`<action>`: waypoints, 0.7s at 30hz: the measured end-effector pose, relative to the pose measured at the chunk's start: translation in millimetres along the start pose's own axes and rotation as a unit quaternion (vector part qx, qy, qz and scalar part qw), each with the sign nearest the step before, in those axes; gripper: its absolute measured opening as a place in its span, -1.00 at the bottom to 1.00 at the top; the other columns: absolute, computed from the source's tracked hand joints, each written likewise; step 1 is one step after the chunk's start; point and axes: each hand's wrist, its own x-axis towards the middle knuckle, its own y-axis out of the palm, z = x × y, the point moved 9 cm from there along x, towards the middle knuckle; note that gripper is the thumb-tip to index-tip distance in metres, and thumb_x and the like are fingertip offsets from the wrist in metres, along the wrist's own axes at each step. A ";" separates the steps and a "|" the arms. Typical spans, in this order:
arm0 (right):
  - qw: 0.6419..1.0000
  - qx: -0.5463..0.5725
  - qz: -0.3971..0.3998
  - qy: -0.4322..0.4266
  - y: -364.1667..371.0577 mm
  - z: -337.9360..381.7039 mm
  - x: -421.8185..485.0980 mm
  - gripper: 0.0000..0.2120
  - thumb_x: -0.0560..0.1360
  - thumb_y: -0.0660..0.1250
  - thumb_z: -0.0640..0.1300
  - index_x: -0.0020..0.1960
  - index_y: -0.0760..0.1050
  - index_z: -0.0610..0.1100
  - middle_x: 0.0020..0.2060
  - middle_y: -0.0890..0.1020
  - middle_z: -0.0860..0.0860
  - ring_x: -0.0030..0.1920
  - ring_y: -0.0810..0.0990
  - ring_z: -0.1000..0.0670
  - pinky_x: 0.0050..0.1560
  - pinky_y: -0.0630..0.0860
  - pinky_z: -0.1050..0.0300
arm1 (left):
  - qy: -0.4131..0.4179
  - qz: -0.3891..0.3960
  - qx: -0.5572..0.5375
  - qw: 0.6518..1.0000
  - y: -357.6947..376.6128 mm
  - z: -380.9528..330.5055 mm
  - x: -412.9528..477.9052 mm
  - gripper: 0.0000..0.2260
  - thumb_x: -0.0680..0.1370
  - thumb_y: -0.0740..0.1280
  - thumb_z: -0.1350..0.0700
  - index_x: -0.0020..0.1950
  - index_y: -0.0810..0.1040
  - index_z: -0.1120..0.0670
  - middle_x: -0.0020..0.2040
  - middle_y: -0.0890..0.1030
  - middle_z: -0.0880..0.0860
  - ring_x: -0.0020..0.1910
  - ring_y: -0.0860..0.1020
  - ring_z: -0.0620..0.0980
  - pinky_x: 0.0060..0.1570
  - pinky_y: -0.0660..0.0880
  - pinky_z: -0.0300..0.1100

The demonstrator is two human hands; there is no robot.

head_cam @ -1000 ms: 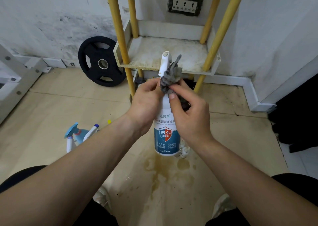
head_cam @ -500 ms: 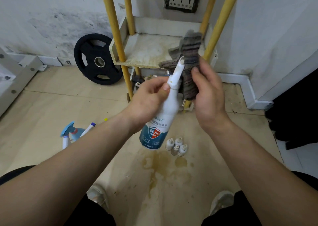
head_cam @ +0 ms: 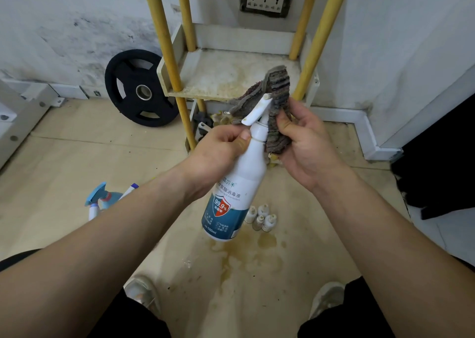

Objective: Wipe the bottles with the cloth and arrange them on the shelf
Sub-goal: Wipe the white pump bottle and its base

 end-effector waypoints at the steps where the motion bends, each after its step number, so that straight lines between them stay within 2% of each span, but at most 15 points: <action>1: 1.000 0.001 -0.017 0.004 -1.8 -1.6 -0.4 -0.73 0.68 0.14 -0.31 0.26 0.55 -0.18 0.13 0.69 -0.18 0.12 0.70 -0.16 0.04 0.65 -0.03 | 0.001 -0.007 0.006 1.000 0.1 -0.6 -0.2 -0.69 0.70 0.20 0.20 -0.23 0.54 0.11 -0.38 0.57 -0.04 -0.40 0.50 -0.10 -0.34 0.45 -0.24; 3: 0.998 0.009 -0.054 0.014 -7.7 -6.5 0.0 -0.76 0.69 0.14 -0.27 0.16 0.58 -0.15 -0.02 0.73 -0.10 -0.03 0.73 -0.08 -0.12 0.64 0.04 | 0.003 -0.015 0.017 1.000 1.8 -2.2 -1.3 -0.67 0.70 0.20 0.18 -0.24 0.55 0.09 -0.39 0.56 -0.05 -0.41 0.50 -0.10 -0.34 0.45 -0.27; 5: 0.996 0.004 -0.088 0.017 -13.9 -9.4 0.2 -0.78 0.69 0.17 -0.25 0.11 0.60 -0.15 -0.07 0.73 -0.09 -0.10 0.72 -0.06 -0.18 0.64 0.07 | 0.008 -0.015 0.025 1.000 4.2 -2.7 -2.4 -0.67 0.70 0.20 0.18 -0.24 0.54 0.09 -0.39 0.53 -0.05 -0.42 0.48 -0.11 -0.36 0.42 -0.29; 6: 0.994 -0.009 -0.106 0.013 -16.3 -9.1 0.2 -0.79 0.68 0.20 -0.25 0.13 0.61 -0.17 -0.05 0.73 -0.10 -0.08 0.72 -0.07 -0.15 0.65 0.04 | 0.012 -0.016 0.027 0.999 4.8 -3.5 -3.0 -0.67 0.71 0.20 0.18 -0.24 0.53 0.09 -0.39 0.52 -0.05 -0.42 0.46 -0.12 -0.37 0.41 -0.30; 8: 0.989 -0.033 -0.145 -0.005 -22.5 -5.3 -0.7 -0.79 0.64 0.27 -0.27 0.22 0.61 -0.22 0.07 0.72 -0.17 0.03 0.70 -0.13 0.05 0.66 -0.08 | 0.022 -0.021 0.033 0.999 3.8 -5.2 -3.0 -0.68 0.71 0.19 0.18 -0.23 0.53 0.07 -0.39 0.52 -0.07 -0.43 0.47 -0.15 -0.38 0.41 -0.32; 11: 0.984 -0.024 -0.177 -0.020 -33.1 1.6 -1.0 -0.73 0.62 0.30 -0.29 0.29 0.57 -0.24 0.16 0.68 -0.23 0.18 0.67 -0.22 0.25 0.57 -0.25 | 0.044 -0.026 0.069 0.996 0.6 -9.0 -1.9 -0.74 0.71 0.20 0.18 -0.11 0.59 0.01 -0.37 0.58 -0.14 -0.40 0.51 -0.23 -0.36 0.43 -0.36; 14: 0.993 -0.026 -0.111 -0.031 -24.2 8.2 1.8 -0.72 0.62 0.27 -0.24 0.31 0.55 -0.22 0.21 0.65 -0.25 0.25 0.63 -0.28 0.31 0.52 -0.30 | 0.060 -0.033 0.108 0.992 -4.7 -12.5 1.1 -0.78 0.71 0.19 0.16 0.00 0.61 0.02 -0.29 0.59 -0.14 -0.34 0.52 -0.23 -0.27 0.43 -0.30; 16: 0.998 -0.034 -0.049 -0.029 -11.9 7.3 1.8 -0.73 0.64 0.24 -0.23 0.31 0.54 -0.17 0.21 0.66 -0.19 0.24 0.64 -0.21 0.25 0.58 -0.19 | 0.061 -0.031 0.110 0.992 -6.1 -15.4 0.9 -0.75 0.72 0.18 0.16 -0.05 0.59 -0.03 -0.33 0.58 -0.17 -0.35 0.50 -0.24 -0.28 0.42 -0.30; 18: 1.000 -0.008 0.008 0.000 0.1 -0.1 -0.2 -0.75 0.66 0.19 -0.23 0.28 0.52 -0.11 0.14 0.67 -0.11 0.14 0.67 -0.10 0.08 0.62 -0.01 | 0.055 -0.016 0.100 0.993 -3.8 -16.1 -0.7 -0.72 0.71 0.18 0.18 -0.11 0.58 -0.03 -0.36 0.56 -0.17 -0.36 0.48 -0.20 -0.31 0.41 -0.31; 21: 1.000 0.014 0.024 0.011 2.1 -0.9 -1.1 -0.74 0.59 0.25 -0.24 0.26 0.52 -0.11 0.11 0.66 -0.10 0.11 0.66 -0.08 0.03 0.61 0.06 | 0.044 -0.007 0.081 0.996 -0.7 -12.4 -1.1 -0.73 0.71 0.20 0.17 -0.17 0.52 0.15 -0.29 0.48 0.09 -0.32 0.41 -0.01 -0.31 0.33 -0.18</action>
